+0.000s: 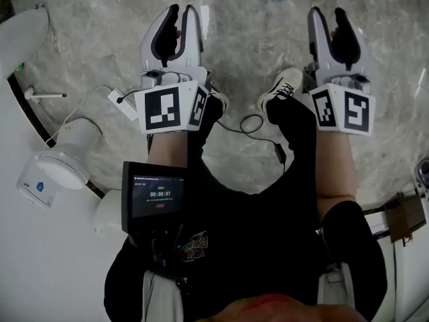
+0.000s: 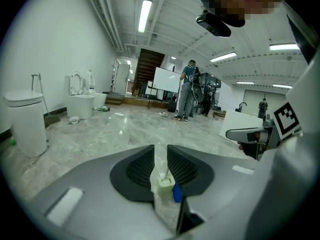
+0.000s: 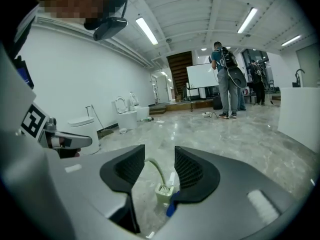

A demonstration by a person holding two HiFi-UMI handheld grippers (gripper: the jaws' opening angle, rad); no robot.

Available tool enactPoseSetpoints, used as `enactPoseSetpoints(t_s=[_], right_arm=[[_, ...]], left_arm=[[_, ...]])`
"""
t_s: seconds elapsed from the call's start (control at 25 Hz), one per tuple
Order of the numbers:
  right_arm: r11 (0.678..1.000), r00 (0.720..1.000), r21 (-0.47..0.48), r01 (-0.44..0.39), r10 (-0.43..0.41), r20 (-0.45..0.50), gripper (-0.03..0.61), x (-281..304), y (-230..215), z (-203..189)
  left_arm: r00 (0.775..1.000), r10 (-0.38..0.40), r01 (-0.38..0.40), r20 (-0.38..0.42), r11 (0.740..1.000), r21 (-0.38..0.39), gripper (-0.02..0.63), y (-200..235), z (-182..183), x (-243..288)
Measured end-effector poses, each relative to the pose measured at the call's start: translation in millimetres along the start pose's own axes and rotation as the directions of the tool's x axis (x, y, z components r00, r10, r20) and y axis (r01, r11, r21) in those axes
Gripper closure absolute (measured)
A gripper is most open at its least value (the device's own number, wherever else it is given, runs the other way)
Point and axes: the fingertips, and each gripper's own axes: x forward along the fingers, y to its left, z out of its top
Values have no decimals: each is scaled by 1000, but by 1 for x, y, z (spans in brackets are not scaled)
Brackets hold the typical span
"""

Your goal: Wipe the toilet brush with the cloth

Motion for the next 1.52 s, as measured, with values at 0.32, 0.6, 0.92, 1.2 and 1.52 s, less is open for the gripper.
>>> enactPoseSetpoints(t_s=[0.32, 0.6, 0.92, 1.2, 1.52], right_arm=[[992, 997, -108, -68, 73, 38, 388, 36, -9, -28], [980, 996, -179, -86, 87, -2, 388, 85, -35, -62], [928, 982, -325, -180, 154, -105, 365, 134, -38, -111], [915, 973, -357, -189, 124, -196, 365, 165, -41, -155], [997, 926, -75, 32, -58, -374, 367, 191, -86, -266]], left_arm=[[996, -69, 67, 52, 997, 41, 531, -1, -20, 42], [986, -113, 105, 126, 992, 65, 531, 13, -9, 82], [966, -127, 67, 227, 965, 254, 531, 20, 18, 93], [948, -123, 84, 293, 986, 142, 531, 25, 39, 99], [945, -135, 93, 297, 984, 152, 531, 20, 39, 96]])
